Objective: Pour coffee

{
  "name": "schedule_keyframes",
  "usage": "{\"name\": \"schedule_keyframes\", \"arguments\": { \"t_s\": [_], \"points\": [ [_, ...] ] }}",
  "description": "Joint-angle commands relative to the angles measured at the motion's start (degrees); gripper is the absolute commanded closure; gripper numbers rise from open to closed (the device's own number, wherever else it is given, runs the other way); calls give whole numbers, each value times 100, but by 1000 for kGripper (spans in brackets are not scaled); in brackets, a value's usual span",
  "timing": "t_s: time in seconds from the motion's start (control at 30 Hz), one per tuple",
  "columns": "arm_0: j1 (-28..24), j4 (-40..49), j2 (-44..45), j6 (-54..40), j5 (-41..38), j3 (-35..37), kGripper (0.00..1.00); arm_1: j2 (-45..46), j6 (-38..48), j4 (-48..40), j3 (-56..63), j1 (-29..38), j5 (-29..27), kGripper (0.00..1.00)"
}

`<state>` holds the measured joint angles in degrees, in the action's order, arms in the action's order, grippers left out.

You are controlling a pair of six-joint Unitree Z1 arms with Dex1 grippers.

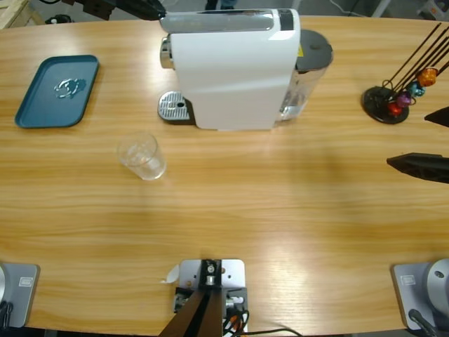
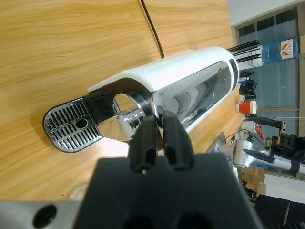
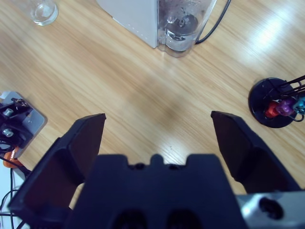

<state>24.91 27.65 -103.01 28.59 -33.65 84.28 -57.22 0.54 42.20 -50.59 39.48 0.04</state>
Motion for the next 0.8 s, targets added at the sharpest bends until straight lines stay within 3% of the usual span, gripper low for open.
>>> {"name": "schedule_keyframes", "arguments": {
  "t_s": [0.03,0.3,0.63,0.67,0.7,0.73,0.8],
  "points": [
    [49,-83,-120,59,-291,31,1000,-63,59,69,50,-37,-74,4],
    [234,-162,0,231,-563,769,1000,-35,60,69,53,-37,-74,9],
    [273,-155,146,136,-593,693,1000,4,60,-26,74,-37,-95,9],
    [285,-156,205,-110,-595,651,892,-9,120,-299,201,-37,-187,8],
    [320,-153,293,-569,-583,600,634,-3,212,-578,329,-37,-287,9],
    [380,-137,439,-1103,-535,474,497,7,227,-824,417,-37,-457,9],
    [524,-137,738,-2094,-161,189,478,42,227,-1255,587,-37,-1002,9]
  ]
}}
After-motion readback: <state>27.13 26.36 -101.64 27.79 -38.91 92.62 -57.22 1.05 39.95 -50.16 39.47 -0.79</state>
